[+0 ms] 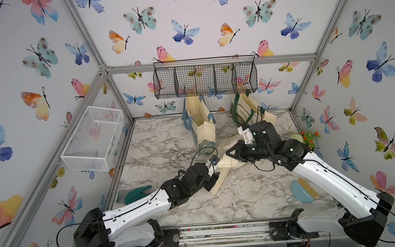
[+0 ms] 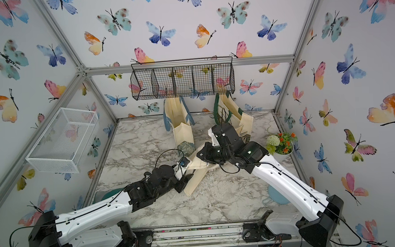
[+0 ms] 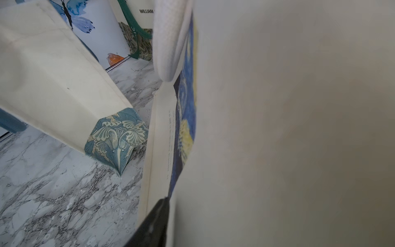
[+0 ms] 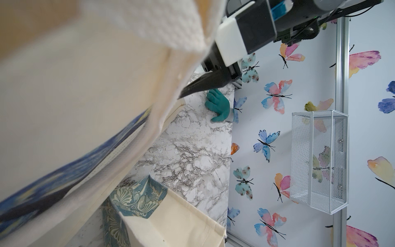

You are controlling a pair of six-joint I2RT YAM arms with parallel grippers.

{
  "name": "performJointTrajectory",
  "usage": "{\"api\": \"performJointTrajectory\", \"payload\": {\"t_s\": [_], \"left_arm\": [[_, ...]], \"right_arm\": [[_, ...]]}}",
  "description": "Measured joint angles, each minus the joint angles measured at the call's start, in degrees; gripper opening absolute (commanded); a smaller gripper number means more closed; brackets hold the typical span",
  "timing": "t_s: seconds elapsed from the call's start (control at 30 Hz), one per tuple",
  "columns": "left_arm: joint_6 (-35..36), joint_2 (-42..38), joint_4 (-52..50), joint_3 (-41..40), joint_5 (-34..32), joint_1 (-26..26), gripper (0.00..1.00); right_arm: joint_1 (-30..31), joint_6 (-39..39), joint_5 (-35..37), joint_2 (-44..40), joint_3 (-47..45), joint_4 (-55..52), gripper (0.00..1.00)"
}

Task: Put away the canvas bag
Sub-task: Press the canvas bag.

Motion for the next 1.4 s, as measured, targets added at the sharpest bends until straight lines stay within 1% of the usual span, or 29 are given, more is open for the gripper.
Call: {"api": "performJointTrajectory", "payload": {"t_s": [0.13, 0.17, 0.23, 0.27, 0.3, 0.33, 0.37, 0.4, 0.43, 0.47, 0.63, 0.67, 0.7, 0.73, 0.77, 0.8, 0.83, 0.87, 0.9, 0.93, 1.07, 1.1, 1.13, 1.17, 1.2, 1.27, 1.3, 1.33, 1.4], "left_arm": [[-1.05, 0.02, 1.79, -0.96, 0.00, 0.00, 0.00], [-1.42, 0.02, 2.14, -1.20, 0.00, 0.00, 0.03], [-2.01, 0.02, 2.71, -1.49, 0.02, 0.00, 0.46], [-1.97, 0.04, 2.86, -1.60, 0.00, 0.00, 0.58], [-2.25, 0.04, 2.95, -1.75, -0.02, 0.00, 0.60], [-2.73, 0.04, 2.95, -1.95, -0.02, 0.00, 0.60], [-3.04, 0.04, 2.99, -2.19, -0.04, 0.00, 0.56], [-3.32, 0.04, 3.06, -2.49, -0.04, 0.00, 0.33], [-3.74, 0.04, 3.13, -2.75, -0.02, 0.07, 0.03], [-4.07, 0.04, 3.17, -3.10, -0.02, 0.13, 0.00], [-5.27, -0.11, 5.09, -4.61, 0.09, 0.11, 0.00], [-5.46, -0.22, 5.44, -4.90, 0.17, 0.11, 0.13], [-5.75, -0.35, 5.79, -5.18, 0.26, 0.11, 0.38], [-5.86, -0.42, 5.99, -5.31, 0.31, 0.11, 0.57], [-6.19, -0.46, 6.12, -5.49, 0.31, 0.11, 0.63], [-6.73, -0.46, 6.08, -5.77, 0.31, 0.11, 0.63], [-7.21, -0.46, 6.05, -6.23, 0.28, 0.11, 0.62], [-7.65, -0.44, 5.97, -6.64, 0.28, 0.20, 0.51], [-8.20, -0.44, 5.84, -7.06, 0.15, 0.26, 0.23], [-8.74, -0.44, 5.84, -7.39, 0.24, 0.31, 0.00], [-9.62, -0.61, 6.23, -7.89, 0.46, 0.26, 0.00], [-9.84, -0.85, 6.60, -8.09, 0.55, 0.26, 0.10], [-9.97, -1.11, 6.91, -8.28, 0.72, 0.26, 0.39], [-9.92, -1.38, 6.99, -8.46, 0.90, 0.26, 0.57], [-10.21, -1.66, 6.99, -8.61, 0.94, 0.26, 0.62], [-10.51, -1.77, 7.02, -8.87, 0.96, 0.26, 0.56], [-10.75, -1.77, 6.99, -9.05, 1.03, 0.26, 0.43], [-10.93, -1.77, 6.99, -9.29, 1.16, 0.26, 0.26], [-11.30, -1.79, 7.08, -9.57, 1.53, 0.26, 0.04]], "right_arm": [[0.00, 0.00, -0.07, 0.00, 0.00, 0.13, 0.01], [0.00, 0.00, -0.07, 0.00, 0.00, 0.11, 0.01], [0.00, 0.02, -0.04, 0.00, 0.00, 0.11, 0.01], [0.00, 0.02, -0.07, 0.00, 0.00, 0.07, 0.02], [0.00, 0.02, -0.09, 0.00, 0.00, 0.07, 0.01], [0.00, 0.02, -0.13, 0.00, 0.00, 0.07, 0.01], [0.00, 0.02, -0.11, 0.00, 0.00, 0.04, 0.01], [0.00, 0.02, -0.11, 0.00, 0.00, 0.07, 0.01], [0.00, 0.02, -0.11, 0.00, 0.02, 0.07, 0.01], [0.00, 0.02, -0.13, 0.00, 0.04, -0.02, 0.01], [0.00, 0.04, -0.11, 0.00, 0.17, -0.17, 0.01], [0.07, 0.02, -0.09, 0.00, 0.20, -0.20, 0.01], [0.09, 0.02, -0.11, 0.00, 0.20, -0.20, 0.01], [0.11, 0.04, -0.11, 0.00, 0.22, -0.17, 0.01], [0.11, 0.07, -0.11, 0.00, 0.24, -0.17, 0.01], [0.11, 0.22, -0.17, -0.07, 0.24, -0.02, 0.01], [0.09, 0.50, -0.35, -0.15, 0.24, 0.13, 0.01], [0.09, 0.74, -0.55, -0.24, 0.24, 0.37, 0.01], [0.04, 1.14, -0.83, -0.39, 0.24, 0.79, 0.01], [0.02, 1.55, -1.18, -0.55, 0.24, 1.25, 0.01], [0.04, 2.47, -2.05, -0.90, 0.24, 1.75, 0.01], [0.04, 2.64, -2.32, -0.96, 0.24, 2.03, 0.01], [0.04, 2.82, -2.56, -1.01, 0.24, 2.29, 0.01], [0.04, 2.95, -2.64, -1.05, 0.24, 2.51, 0.01], [0.04, 3.08, -2.69, -1.09, 0.24, 2.73, 0.01], [0.04, 3.23, -2.93, -1.22, 0.37, 3.19, 0.01], [0.02, 3.30, -2.95, -1.27, 0.48, 3.28, 0.01], [-0.02, 3.41, -2.95, -1.29, 0.66, 3.37, 0.01], [0.00, 3.48, -2.99, -1.29, 0.85, 3.32, 0.01]]}}
